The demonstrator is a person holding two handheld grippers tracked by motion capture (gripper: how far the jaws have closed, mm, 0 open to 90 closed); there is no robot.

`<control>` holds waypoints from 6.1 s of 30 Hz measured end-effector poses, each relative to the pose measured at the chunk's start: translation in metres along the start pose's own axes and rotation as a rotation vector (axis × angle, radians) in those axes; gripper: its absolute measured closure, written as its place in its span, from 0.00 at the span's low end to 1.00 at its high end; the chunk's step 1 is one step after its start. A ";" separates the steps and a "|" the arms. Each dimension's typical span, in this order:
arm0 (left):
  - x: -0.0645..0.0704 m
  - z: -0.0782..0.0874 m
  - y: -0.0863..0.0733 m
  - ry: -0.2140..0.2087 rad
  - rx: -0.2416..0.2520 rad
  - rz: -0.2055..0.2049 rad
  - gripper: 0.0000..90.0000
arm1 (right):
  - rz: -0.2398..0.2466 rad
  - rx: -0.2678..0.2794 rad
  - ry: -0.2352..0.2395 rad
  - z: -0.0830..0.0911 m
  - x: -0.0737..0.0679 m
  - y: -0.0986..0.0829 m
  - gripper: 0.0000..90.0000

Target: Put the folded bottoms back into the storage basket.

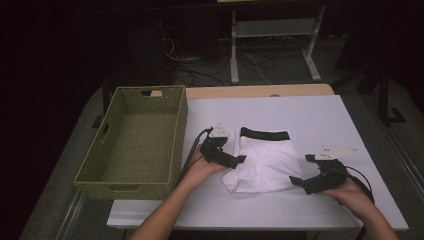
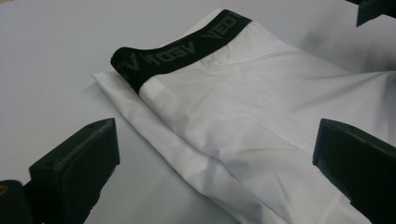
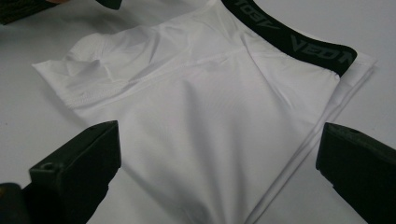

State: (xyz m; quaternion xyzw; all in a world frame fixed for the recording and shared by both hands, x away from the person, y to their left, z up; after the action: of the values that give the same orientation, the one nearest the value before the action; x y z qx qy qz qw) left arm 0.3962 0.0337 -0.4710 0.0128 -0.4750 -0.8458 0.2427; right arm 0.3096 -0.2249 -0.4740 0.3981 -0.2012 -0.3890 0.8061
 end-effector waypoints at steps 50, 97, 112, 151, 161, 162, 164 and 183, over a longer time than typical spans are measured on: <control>-0.069 -0.058 0.028 0.093 -0.132 0.047 0.26 | -0.012 0.014 0.014 0.002 -0.001 0.001 0.00; -0.056 -0.065 0.023 -0.056 -0.148 0.039 0.83 | -0.052 -0.056 -0.017 0.018 0.003 -0.032 0.23; -0.056 -0.065 0.023 -0.053 -0.150 0.035 0.83 | -0.018 -0.143 -0.025 0.010 0.004 -0.044 0.61; -0.036 -0.039 0.051 -0.134 -0.030 0.061 0.88 | 0.019 -0.008 0.048 0.017 -0.005 0.015 0.95; -0.021 -0.021 0.072 -0.166 -0.024 0.037 0.88 | 0.060 0.067 0.076 0.014 -0.010 0.055 0.95; -0.019 -0.019 0.075 -0.167 -0.023 0.033 0.88 | 0.067 0.072 0.077 0.014 -0.011 0.058 0.95; -0.016 -0.013 0.080 -0.167 -0.028 0.025 0.88 | 0.073 0.083 0.082 0.014 -0.013 0.066 0.95; -0.006 0.051 0.130 -0.134 0.041 0.021 0.88 | 0.134 0.172 0.127 0.020 -0.029 0.142 0.95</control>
State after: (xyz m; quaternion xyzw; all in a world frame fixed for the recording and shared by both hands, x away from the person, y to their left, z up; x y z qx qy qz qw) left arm 0.4404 0.0207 -0.3386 -0.0439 -0.5075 -0.8323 0.2187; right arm 0.3454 -0.1576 -0.3489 0.4753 -0.2087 -0.2896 0.8041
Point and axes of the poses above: each handheld gripper's, and its own axes: z roughly backward along the jaws, y roughly out of its top, x roughly to its right, the point moved 6 cm from there along -z, roughly forward along the jaws, and after that the axes turned 9 degrees about -y, right-handed, at the moved point
